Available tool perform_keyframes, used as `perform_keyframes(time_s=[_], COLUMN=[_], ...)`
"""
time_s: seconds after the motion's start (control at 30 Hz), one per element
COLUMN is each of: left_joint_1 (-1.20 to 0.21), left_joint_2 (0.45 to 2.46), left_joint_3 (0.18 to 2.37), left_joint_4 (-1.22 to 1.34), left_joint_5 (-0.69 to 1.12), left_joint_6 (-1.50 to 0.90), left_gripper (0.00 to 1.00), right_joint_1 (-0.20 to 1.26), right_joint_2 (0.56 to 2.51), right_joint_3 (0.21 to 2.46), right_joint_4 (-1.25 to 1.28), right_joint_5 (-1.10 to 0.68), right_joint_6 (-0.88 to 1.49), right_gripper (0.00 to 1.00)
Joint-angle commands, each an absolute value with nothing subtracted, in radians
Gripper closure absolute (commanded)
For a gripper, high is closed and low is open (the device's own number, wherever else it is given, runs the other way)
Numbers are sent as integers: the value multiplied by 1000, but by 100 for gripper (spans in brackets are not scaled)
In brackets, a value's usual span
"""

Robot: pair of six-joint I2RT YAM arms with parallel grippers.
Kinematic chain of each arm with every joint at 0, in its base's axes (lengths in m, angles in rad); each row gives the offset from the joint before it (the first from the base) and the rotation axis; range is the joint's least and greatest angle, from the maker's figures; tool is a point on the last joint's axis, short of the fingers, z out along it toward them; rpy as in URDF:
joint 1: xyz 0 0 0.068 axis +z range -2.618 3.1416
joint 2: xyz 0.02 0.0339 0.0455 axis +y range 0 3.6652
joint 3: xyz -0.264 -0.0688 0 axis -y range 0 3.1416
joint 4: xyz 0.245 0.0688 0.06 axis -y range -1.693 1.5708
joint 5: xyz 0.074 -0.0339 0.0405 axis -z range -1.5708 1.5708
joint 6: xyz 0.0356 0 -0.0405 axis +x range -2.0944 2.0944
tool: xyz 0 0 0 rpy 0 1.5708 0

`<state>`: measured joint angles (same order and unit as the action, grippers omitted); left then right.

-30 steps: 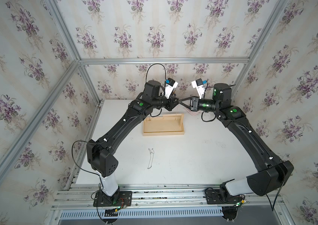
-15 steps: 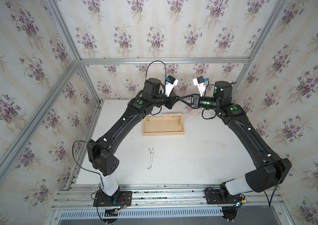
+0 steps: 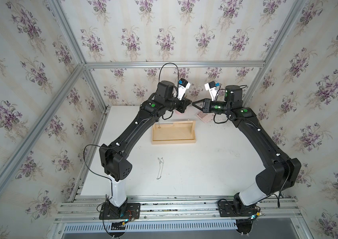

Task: Hang the necklace on the jewelry display stand
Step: Adjust the necklace.

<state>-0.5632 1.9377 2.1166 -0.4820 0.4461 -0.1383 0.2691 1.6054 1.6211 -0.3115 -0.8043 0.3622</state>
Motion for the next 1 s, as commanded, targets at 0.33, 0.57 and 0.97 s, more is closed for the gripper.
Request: perform_keyframes(time_s=[0.33, 0.57, 0.97], left_joint_1=[-556, -536, -518], left_joint_2=[2121, 2191, 2246], left_joint_3=[2352, 2429, 2440], left_joint_4=[-584, -593, -556], left_joint_5=[365, 364, 364], left_joint_6=[-126, -154, -196], left_gripper=[93, 93, 92], right_joint_1=[214, 195, 183], right_joint_2=[1734, 1810, 1975], right_joint_3=[1651, 1693, 1837], right_joint_4=[-172, -130, -109], right_joint_5=[-854, -870, -929], right_joint_6=[379, 392, 394], right_gripper=[95, 95, 94])
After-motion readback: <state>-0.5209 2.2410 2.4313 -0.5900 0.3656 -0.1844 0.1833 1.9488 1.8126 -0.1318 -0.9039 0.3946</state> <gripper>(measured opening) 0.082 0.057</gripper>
